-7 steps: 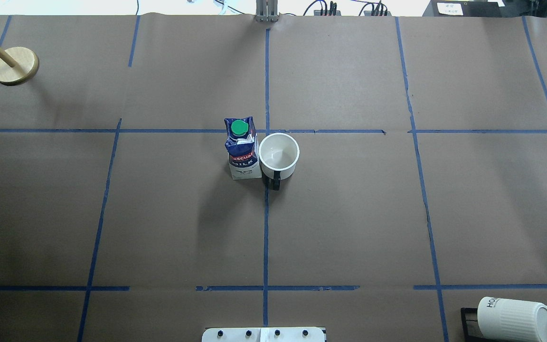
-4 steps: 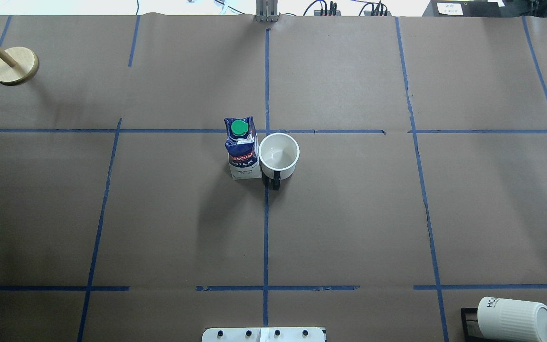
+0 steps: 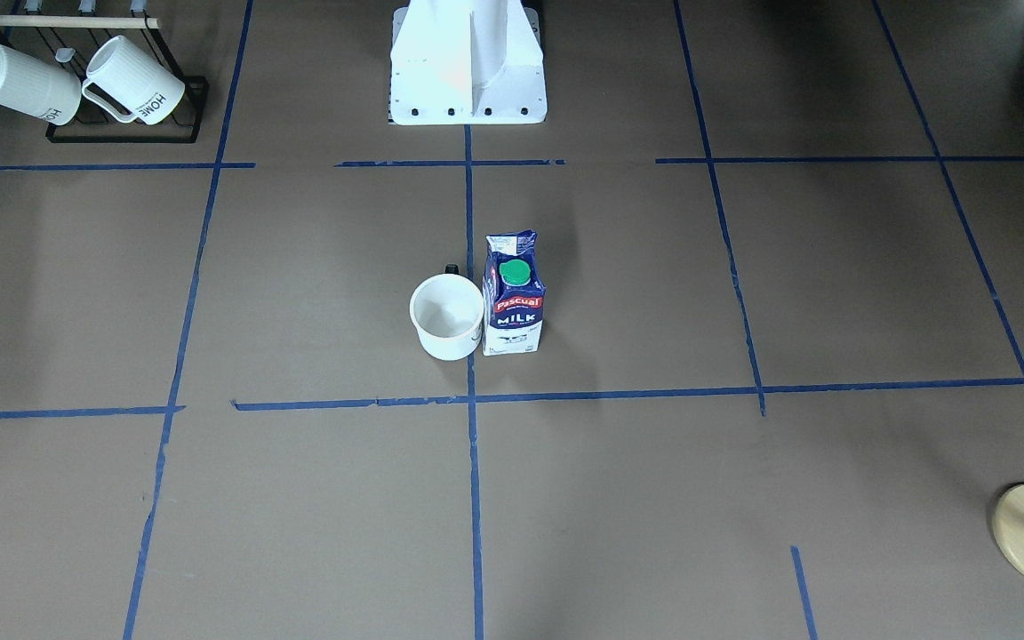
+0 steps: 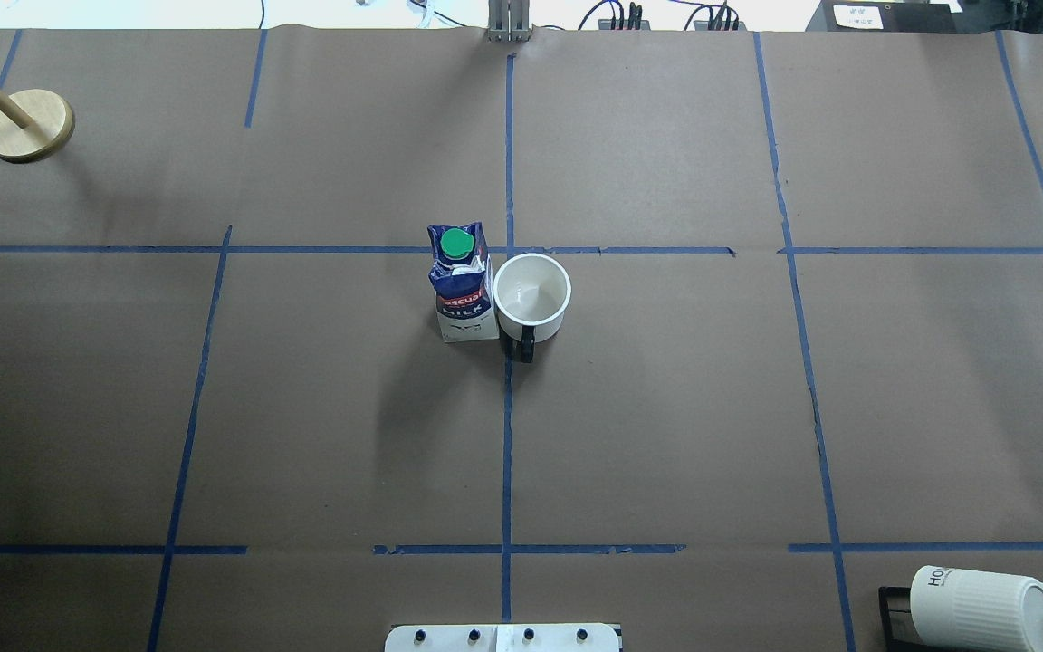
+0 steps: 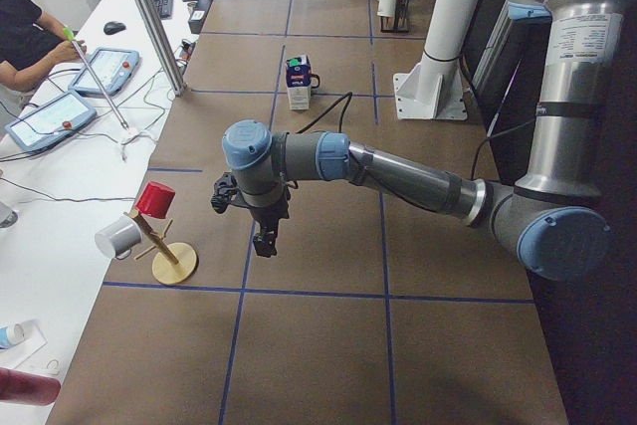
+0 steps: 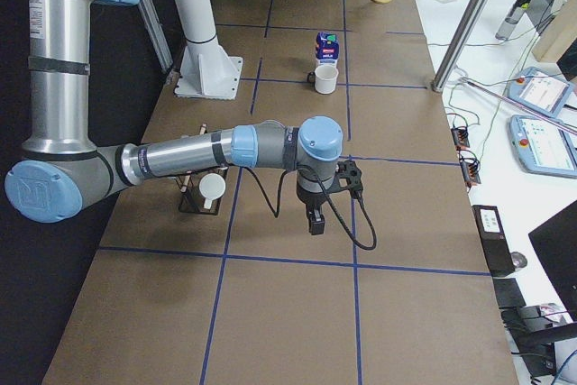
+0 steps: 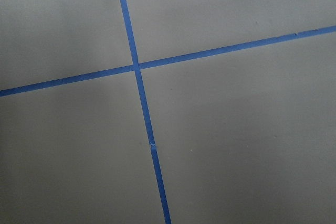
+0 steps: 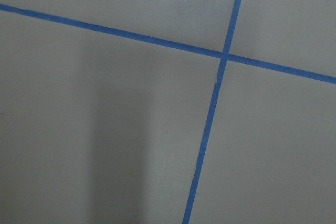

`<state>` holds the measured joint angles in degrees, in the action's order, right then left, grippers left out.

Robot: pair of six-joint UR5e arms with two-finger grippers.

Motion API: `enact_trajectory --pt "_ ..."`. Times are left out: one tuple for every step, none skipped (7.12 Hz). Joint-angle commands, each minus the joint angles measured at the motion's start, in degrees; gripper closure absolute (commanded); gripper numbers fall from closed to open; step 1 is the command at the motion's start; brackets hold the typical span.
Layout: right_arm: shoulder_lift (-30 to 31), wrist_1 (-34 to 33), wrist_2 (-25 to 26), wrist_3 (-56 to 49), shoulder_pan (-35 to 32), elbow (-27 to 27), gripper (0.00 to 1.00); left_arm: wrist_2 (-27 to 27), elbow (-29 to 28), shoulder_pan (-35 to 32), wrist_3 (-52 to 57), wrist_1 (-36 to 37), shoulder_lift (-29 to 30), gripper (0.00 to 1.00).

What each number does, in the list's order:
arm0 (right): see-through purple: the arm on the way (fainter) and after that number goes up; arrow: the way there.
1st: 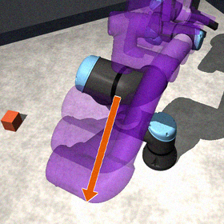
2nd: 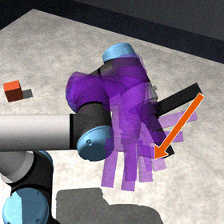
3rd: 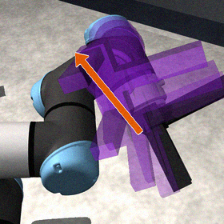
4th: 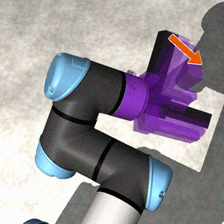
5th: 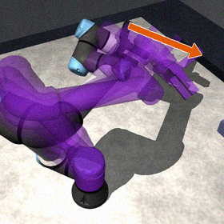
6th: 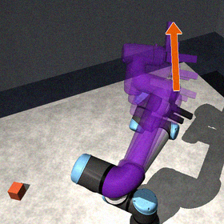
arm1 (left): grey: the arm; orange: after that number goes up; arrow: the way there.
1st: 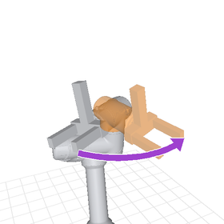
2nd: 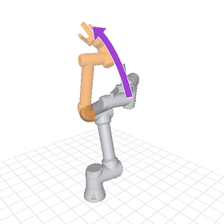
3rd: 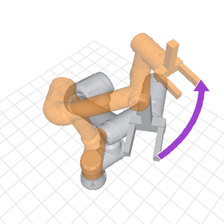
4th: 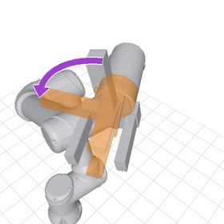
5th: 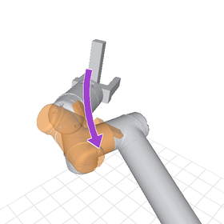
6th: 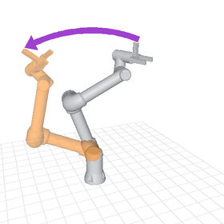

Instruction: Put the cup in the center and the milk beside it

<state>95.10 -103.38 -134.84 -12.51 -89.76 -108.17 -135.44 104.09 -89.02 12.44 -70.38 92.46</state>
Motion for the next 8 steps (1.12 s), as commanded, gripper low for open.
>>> enact_trajectory --pt "0.17 0.02 -0.68 0.03 0.02 -0.02 0.0 -0.09 0.41 0.07 0.04 -0.2 -1.58 0.0" --pt "0.17 0.02 -0.77 0.03 0.02 0.06 0.0 -0.26 0.5 -0.01 0.21 -0.29 -2.02 0.0" --pt "-0.01 0.02 -0.95 0.12 0.02 0.06 0.0 -0.35 0.58 -0.01 0.13 -1.33 -2.11 0.0" --pt "-0.09 0.11 -2.17 0.29 0.02 -0.11 0.0 0.0 2.15 -0.01 -0.05 -2.82 -1.94 0.0" --pt "-0.62 0.02 -2.96 0.21 0.02 -0.72 0.0 0.09 3.73 -0.01 -0.05 -2.92 -2.37 0.0" --pt "-0.54 0.02 -3.32 0.55 0.02 -1.08 0.0 0.18 3.75 -0.01 -0.05 -2.84 -2.38 0.0" --pt "-0.45 0.02 -3.32 0.64 0.02 -1.69 0.0 0.27 3.92 -0.01 0.13 -2.84 -2.38 0.0" --pt "-0.53 -0.07 -3.06 0.73 0.02 -1.96 0.0 0.53 3.32 -0.01 0.22 -2.84 -2.38 0.0"
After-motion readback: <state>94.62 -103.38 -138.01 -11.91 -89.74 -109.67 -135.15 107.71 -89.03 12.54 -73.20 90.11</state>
